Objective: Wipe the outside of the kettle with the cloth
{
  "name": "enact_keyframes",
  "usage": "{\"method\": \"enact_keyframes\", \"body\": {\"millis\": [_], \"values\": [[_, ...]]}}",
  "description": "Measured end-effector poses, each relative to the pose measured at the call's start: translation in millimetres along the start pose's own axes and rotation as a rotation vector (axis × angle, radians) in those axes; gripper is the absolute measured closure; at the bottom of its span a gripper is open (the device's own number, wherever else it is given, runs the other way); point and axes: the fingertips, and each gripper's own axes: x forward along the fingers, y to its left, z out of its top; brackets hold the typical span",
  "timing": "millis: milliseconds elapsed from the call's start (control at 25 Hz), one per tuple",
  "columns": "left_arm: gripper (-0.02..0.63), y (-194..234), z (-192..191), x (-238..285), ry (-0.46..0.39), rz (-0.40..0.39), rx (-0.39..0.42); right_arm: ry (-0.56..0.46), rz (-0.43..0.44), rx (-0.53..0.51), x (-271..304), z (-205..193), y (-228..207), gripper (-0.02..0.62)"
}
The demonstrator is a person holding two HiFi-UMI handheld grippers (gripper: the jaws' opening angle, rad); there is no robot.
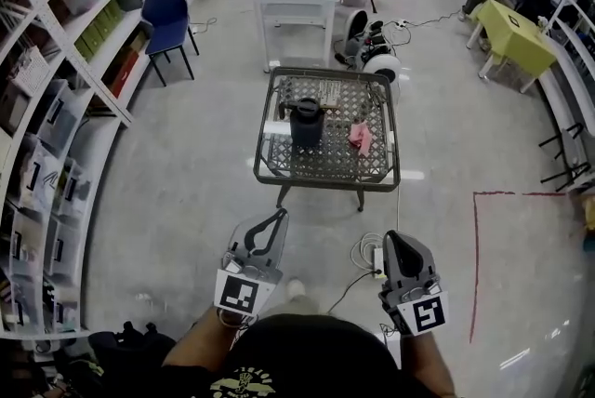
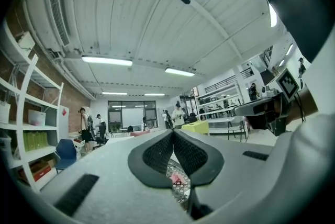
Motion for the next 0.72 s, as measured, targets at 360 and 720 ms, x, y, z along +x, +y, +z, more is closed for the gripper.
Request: {"method": "enact_keyframes", "body": {"millis": [360,720], "values": [[0.597,21,-2,25,-0.016,-0.047,-0.053,0.051,-0.048,-0.029,24,4,-10,0.584],[0.597,31,-18,73,0.014,0.002,-0.107,0.058,-0.067,-0.026,37,-9,-63,0.583]]}}
